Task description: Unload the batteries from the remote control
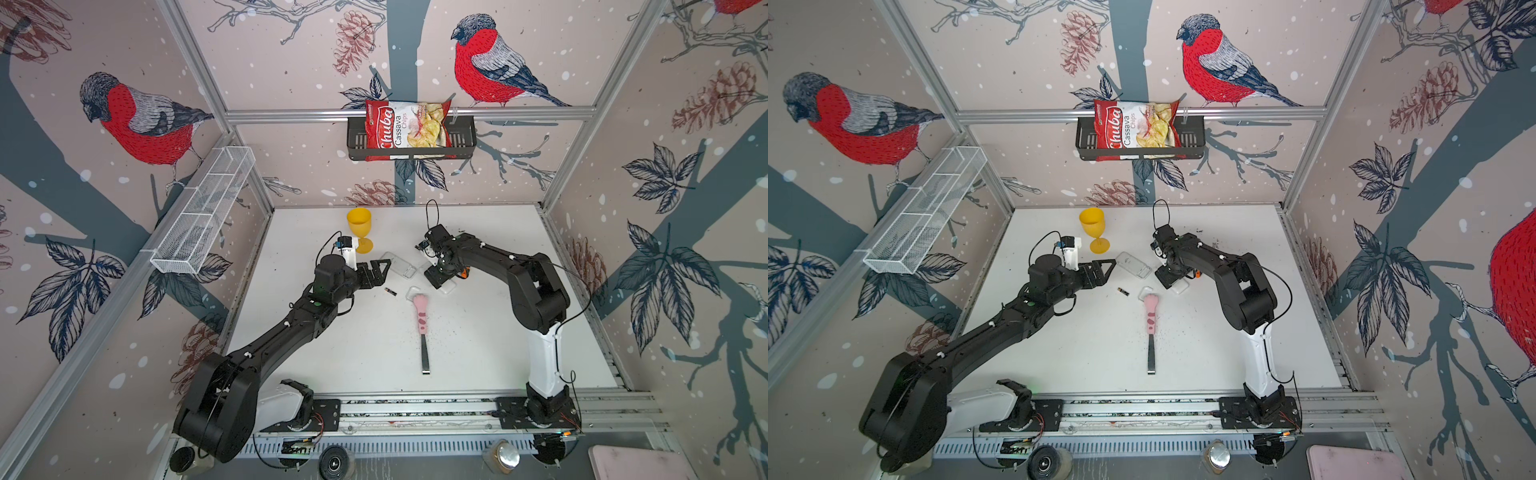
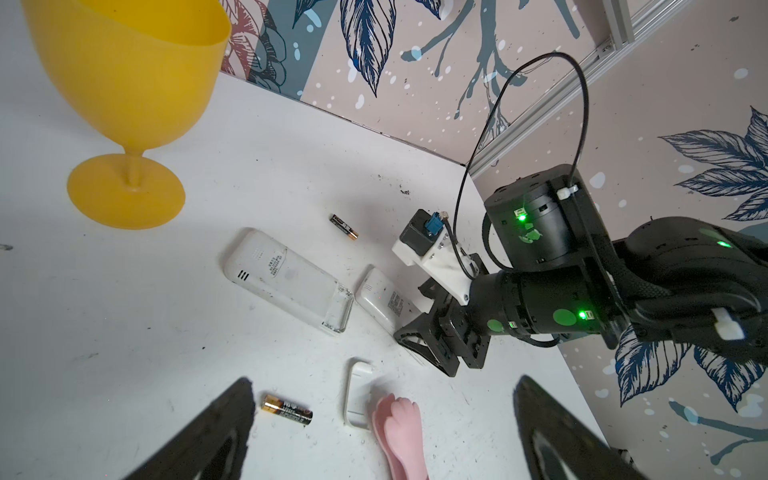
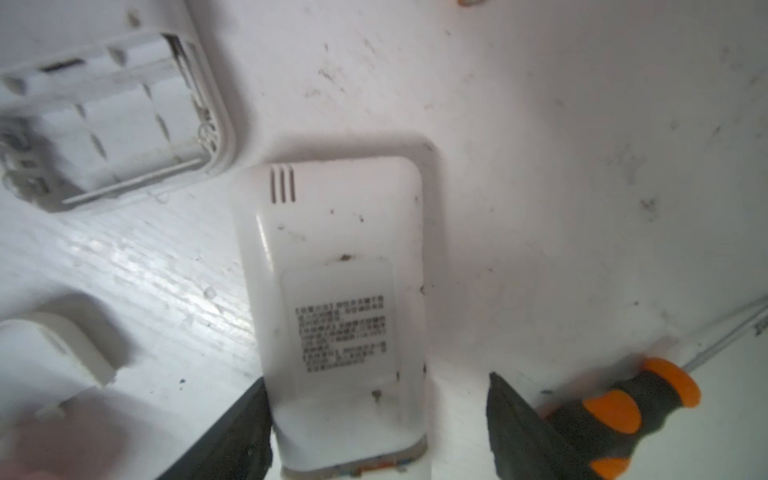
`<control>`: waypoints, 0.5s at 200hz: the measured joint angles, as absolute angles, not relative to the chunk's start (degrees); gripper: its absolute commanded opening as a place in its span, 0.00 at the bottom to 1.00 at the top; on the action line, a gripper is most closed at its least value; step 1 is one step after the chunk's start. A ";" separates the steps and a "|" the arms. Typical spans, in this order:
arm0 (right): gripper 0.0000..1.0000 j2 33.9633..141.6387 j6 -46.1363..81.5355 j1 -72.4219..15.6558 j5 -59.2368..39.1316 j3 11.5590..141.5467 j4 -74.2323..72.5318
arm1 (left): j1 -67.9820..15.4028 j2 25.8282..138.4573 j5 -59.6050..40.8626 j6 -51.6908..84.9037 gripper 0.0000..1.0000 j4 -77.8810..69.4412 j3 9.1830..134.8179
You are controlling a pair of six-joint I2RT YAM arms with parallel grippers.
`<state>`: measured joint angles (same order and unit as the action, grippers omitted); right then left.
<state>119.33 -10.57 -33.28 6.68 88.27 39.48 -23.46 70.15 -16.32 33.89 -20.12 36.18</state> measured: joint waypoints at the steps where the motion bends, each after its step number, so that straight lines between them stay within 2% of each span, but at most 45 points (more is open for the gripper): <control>1: 0.80 119.28 -10.57 -33.26 6.72 88.25 39.48 | -23.46 70.15 -16.32 33.85 0.96 -20.10 36.23; 100: 0.80 118.02 -10.76 -31.16 10.26 87.72 39.92 | -24.58 71.31 -14.96 32.53 0.96 -18.63 38.09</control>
